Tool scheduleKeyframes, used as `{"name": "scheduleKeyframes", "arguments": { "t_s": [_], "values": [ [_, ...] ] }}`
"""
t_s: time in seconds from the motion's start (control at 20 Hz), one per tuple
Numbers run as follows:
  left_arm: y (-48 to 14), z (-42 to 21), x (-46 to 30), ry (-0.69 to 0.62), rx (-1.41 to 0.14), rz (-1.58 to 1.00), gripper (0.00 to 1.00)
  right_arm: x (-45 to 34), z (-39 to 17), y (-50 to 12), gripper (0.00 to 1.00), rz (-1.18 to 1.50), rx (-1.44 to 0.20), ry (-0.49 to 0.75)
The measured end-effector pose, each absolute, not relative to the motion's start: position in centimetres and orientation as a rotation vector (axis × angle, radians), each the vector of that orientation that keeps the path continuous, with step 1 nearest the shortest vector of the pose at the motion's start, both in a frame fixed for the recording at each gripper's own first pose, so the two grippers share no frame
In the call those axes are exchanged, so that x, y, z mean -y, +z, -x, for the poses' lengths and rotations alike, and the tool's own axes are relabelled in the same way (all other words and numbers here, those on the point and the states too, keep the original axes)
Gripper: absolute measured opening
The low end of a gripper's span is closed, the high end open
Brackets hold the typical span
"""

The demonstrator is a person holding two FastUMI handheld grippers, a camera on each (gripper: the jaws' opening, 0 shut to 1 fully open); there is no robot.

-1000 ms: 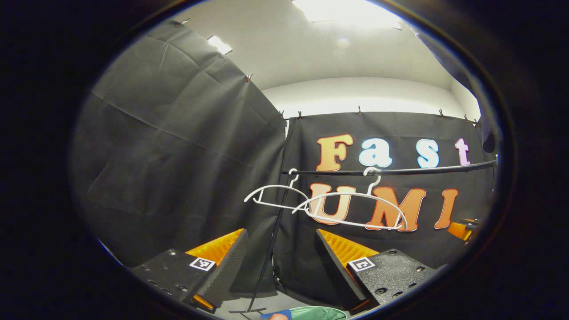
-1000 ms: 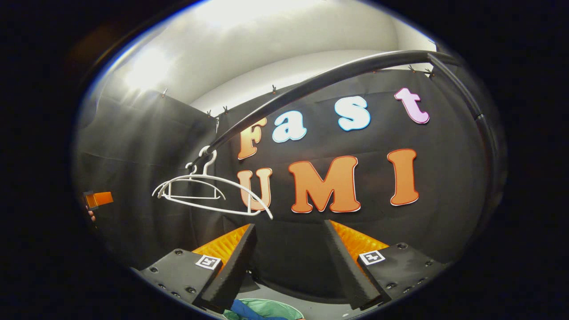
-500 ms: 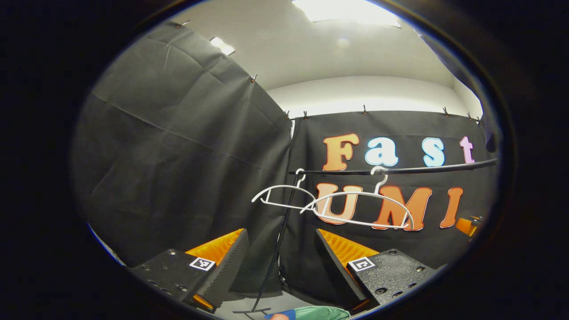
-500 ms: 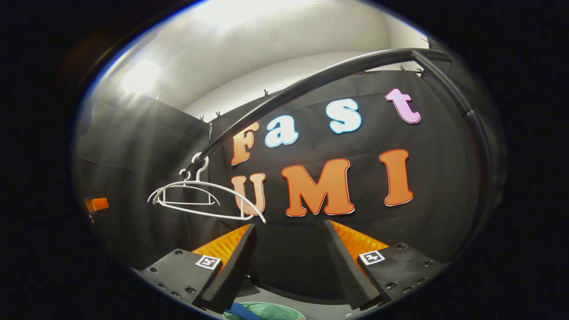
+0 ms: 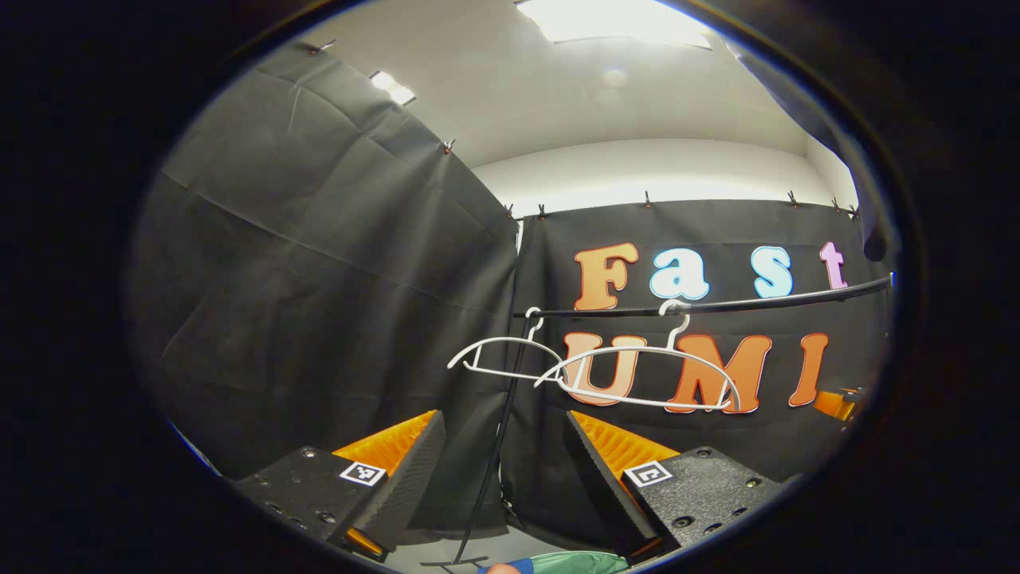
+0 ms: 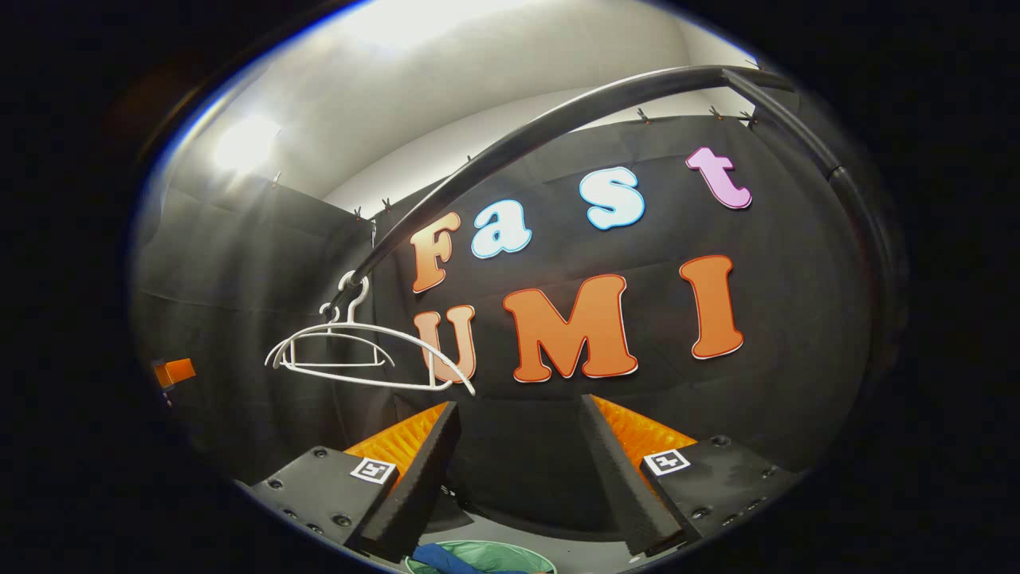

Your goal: Grasp the clothes on the hanger with both hands and then place them into the laundry hamper below.

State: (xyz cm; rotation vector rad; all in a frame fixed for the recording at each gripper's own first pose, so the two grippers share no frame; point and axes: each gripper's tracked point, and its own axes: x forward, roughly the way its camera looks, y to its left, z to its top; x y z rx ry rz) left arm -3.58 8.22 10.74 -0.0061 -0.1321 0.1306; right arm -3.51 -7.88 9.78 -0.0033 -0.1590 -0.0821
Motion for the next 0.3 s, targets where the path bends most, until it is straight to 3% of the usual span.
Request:
{"name": "scheduleKeyframes", "arguments": {
  "t_s": [0.05, 0.3],
  "values": [
    [10.78, 3.56, -8.03, 0.127, 0.133, 0.004, 0.94, 7.8, 3.42, 9.81, 0.89, 0.002, 0.159, -0.08],
    [10.59, 3.0, -7.45, 0.109, 0.13, -0.001, 0.89, 7.87, 3.41, 9.63, 0.89, -0.003, 0.158, -0.079]
  ]
}}
